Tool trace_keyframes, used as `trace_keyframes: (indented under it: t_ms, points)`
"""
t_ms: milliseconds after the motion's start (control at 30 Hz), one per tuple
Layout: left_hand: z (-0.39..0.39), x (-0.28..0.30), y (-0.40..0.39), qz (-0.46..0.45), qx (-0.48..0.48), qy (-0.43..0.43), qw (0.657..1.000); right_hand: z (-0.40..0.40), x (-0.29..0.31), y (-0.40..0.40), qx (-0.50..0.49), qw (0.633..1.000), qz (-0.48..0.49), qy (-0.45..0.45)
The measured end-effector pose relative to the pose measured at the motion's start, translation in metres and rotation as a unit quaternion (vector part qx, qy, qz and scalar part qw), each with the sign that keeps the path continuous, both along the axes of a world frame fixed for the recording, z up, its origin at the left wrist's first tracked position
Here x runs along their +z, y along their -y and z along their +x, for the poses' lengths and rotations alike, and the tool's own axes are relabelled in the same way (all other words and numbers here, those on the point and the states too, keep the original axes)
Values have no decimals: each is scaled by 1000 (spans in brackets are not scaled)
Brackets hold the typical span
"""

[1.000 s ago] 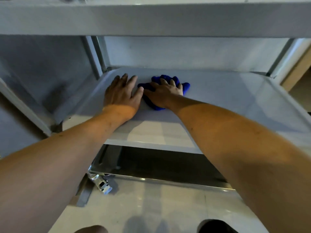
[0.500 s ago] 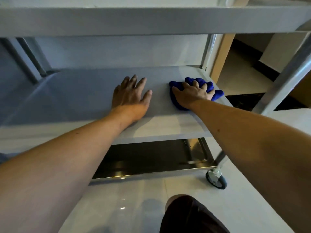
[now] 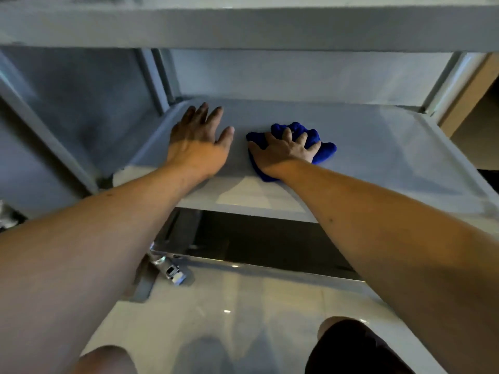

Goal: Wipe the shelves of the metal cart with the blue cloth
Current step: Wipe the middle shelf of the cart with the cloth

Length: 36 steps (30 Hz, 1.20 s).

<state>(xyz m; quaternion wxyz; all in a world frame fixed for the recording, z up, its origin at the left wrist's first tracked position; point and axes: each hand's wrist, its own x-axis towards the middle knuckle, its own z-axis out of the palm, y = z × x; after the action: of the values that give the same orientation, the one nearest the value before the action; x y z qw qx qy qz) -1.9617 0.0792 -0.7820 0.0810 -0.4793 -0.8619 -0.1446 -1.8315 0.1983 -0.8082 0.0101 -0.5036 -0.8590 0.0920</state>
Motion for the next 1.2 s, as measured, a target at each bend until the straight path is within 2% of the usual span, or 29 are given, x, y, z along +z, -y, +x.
trace_keyframes:
  t_ms: [133, 267, 400, 500, 767, 1000, 1200]
  points:
    - [-41, 7, 55, 2, 47, -24, 999, -75, 1, 54, 112, 994, -5, -6]
    - [-65, 16, 90, 26, 91, -10, 995, -129, 3, 107, 225, 974, -35, -6]
    - [-67, 24, 96, 44, 99, -8, 994, -138, 0, 147, 283, 958, -41, -34]
    - [-48, 28, 80, 42, 82, -19, 996, -113, -1, 141, 296, 952, -33, -70]
    - [51, 26, -4, -9, 5, 3, 1000, 15, -7, 66, 211, 975, 2, -75]
    - [149, 9, -67, -40, -79, 26, 996, 157, -11, -13, 62, 997, 29, -39]
    - [207, -7, -99, -58, -155, 6, 986, 257, -14, -37, -49, 997, 40, -31]
